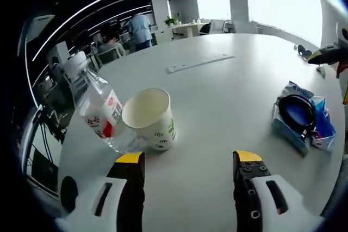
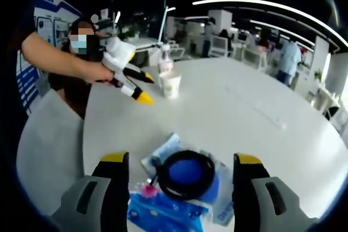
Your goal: Arrange the tabletop items into an orderly group along one side of the table until the central work area is clear of visible clutter.
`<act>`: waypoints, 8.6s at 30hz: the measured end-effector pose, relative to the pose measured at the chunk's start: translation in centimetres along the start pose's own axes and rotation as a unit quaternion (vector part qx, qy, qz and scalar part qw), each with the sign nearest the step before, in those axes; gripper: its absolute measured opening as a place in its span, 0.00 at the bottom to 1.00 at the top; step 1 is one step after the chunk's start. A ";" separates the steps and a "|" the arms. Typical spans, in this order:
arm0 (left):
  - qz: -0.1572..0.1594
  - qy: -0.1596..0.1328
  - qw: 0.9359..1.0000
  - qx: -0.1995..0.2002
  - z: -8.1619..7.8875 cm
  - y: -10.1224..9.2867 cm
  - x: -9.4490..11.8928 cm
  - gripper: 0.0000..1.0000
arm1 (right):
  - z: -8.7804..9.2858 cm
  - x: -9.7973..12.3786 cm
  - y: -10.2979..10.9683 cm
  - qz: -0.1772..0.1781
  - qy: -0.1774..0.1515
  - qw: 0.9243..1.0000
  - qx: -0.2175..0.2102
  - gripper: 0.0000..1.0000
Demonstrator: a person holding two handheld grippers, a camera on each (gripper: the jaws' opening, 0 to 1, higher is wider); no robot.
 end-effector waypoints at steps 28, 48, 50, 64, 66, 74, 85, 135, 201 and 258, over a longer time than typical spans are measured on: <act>-0.009 0.003 1.000 0.013 -0.8 2.6 -3.3 0.48 | 1.4 1.3 0.1 0.013 0.014 1.000 -0.015 0.74; -0.007 -0.008 0.999 0.030 -1.5 2.7 -4.0 0.33 | 2.3 1.4 0.5 0.015 0.025 0.999 -0.027 0.73; -0.006 -0.007 0.999 0.032 -1.5 2.6 -4.0 0.32 | 2.3 1.4 0.5 0.015 0.025 0.999 -0.029 0.73; -0.012 -0.006 1.000 0.026 -0.8 3.7 -3.1 0.36 | 2.1 0.7 0.9 0.011 0.025 0.999 -0.033 0.72; -0.013 -0.003 0.999 0.029 -0.4 4.1 -2.9 0.36 | 2.0 0.5 0.9 0.009 0.024 0.999 -0.034 0.72; -0.030 0.000 0.999 0.036 0.3 5.5 -2.2 0.37 | 1.8 -0.2 1.1 0.002 0.025 0.999 -0.030 0.72; -0.093 0.003 0.995 0.047 0.8 9.0 -1.4 0.53 | 1.7 -0.6 1.3 -0.003 0.024 0.999 -0.030 0.72; -0.141 -0.016 0.983 0.115 -2.1 10.6 -2.2 0.35 | 1.3 0.7 1.5 0.005 -0.003 0.999 -0.042 0.80; 0.004 -0.033 0.999 0.003 0.1 6.4 2.9 0.78 | 6.2 -1.9 -1.9 0.066 0.087 0.992 -0.058 0.25; 0.046 -0.017 0.996 -0.074 1.8 4.0 4.4 0.69 | 7.4 -3.1 -4.7 0.169 0.082 0.932 -0.310 0.00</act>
Point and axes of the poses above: the point that each gripper's makers call its tool centre point, and the gripper's own axes: x roughly backward along the fingers, y roughly to its left, z roughly out of its underside, the point moved 1 cm from there along x, roughly backward along the fingers, and after that the axes turned 6 degrees about -y, right-handed, at the moved point
